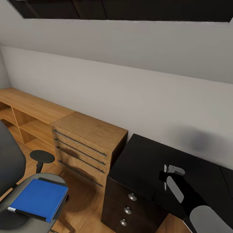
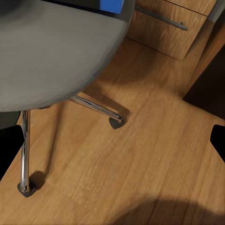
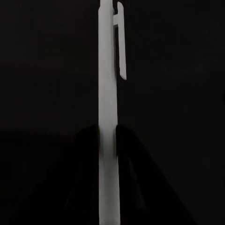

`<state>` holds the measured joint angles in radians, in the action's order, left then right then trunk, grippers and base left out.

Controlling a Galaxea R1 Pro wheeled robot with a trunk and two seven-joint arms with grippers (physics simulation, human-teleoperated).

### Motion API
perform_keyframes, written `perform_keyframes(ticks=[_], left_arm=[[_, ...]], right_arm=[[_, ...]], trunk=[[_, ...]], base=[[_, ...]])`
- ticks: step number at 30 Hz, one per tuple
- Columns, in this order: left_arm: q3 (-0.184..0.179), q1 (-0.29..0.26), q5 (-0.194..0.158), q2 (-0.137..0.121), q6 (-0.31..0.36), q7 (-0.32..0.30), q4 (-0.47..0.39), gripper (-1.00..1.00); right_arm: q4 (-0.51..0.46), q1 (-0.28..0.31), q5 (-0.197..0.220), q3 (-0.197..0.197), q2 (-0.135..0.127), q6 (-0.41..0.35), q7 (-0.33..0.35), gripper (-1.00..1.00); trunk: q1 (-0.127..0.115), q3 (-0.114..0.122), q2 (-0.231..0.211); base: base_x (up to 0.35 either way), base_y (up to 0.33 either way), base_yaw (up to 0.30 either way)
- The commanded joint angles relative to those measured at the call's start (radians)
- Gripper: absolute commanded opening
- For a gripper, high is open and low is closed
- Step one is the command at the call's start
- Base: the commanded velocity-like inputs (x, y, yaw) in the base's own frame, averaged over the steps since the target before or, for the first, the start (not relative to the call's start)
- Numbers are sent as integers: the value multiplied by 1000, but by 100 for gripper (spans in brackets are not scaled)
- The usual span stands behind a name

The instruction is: In the bedroom, organize the workspace by keeping the computer under the desk, ensuring the monitor is on the desk, placing the keyboard on the desk next to the monitor, placing the mouse on the desk next to the keyboard, moving the folder from the swivel chair onto the desk next to the mouse, stacking the notebook on top of the folder with the pen on top of the notebook, and positioning the swivel chair next to the desk.

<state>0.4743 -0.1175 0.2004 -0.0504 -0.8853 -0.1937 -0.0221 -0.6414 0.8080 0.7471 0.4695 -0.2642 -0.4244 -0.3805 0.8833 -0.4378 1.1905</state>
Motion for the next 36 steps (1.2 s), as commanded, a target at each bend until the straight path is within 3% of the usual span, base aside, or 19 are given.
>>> perform_keyframes(ticks=[1,36], left_arm=[[9,-1,8,0,-3,-2,1,100],[10,-1,4,0,-2,2,1,100]], right_arm=[[9,1,10,8,0,8,-9,-100],[48,1,9,15,8,27,-8,-100]], trunk=[[4,-4,8],[138,-114,253]], base=[[0,0,0],[0,0,0]])
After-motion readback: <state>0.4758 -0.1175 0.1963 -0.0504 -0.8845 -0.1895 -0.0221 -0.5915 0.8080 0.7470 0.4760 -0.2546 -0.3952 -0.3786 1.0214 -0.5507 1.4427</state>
